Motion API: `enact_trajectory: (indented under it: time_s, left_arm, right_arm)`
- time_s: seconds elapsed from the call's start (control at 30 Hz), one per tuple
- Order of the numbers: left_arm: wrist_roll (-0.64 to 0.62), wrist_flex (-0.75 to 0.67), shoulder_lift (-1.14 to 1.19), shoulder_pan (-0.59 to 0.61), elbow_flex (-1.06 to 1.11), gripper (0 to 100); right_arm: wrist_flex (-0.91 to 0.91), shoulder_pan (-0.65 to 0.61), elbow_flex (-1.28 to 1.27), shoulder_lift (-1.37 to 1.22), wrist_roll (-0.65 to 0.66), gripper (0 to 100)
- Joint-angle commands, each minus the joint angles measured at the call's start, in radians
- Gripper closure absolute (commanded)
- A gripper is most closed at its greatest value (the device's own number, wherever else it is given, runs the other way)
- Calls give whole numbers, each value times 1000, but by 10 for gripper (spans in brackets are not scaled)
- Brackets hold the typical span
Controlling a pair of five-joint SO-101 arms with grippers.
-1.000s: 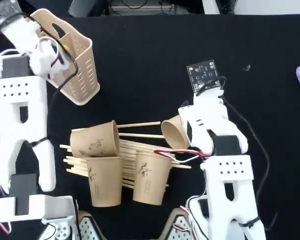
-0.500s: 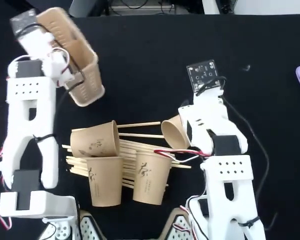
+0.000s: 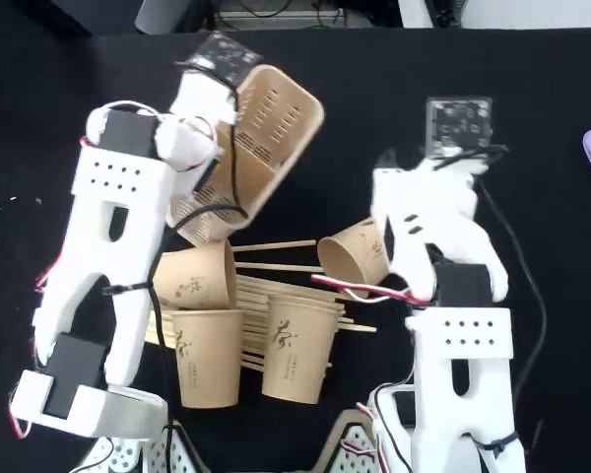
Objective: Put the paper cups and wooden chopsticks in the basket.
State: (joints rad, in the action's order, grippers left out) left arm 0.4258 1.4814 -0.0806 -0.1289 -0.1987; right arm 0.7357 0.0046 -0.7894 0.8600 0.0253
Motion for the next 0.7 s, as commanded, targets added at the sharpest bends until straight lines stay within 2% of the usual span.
enact_trajectory:
  time_s: [0.0,0.17,0.4,0.5,0.6,0.67]
  left_arm:
    - [15,57,-15,-99,-44,970]
    - [12,68,-15,-177,-42,970]
    - [12,64,-15,-199,-50,970]
    - [12,64,-15,-199,-44,970]
    - [12,64,-15,-199,-45,970]
    - [12,63,-15,-194,-51,967]
  right_arm:
    - [-26,-129,101,-12,64,845]
    - [-49,-189,113,-97,77,747]
    - [-224,-149,122,-354,84,767]
    - [-238,-149,157,-444,91,826]
    - [-238,-147,180,-467,167,997]
    - [-238,-147,180,-456,190,985]
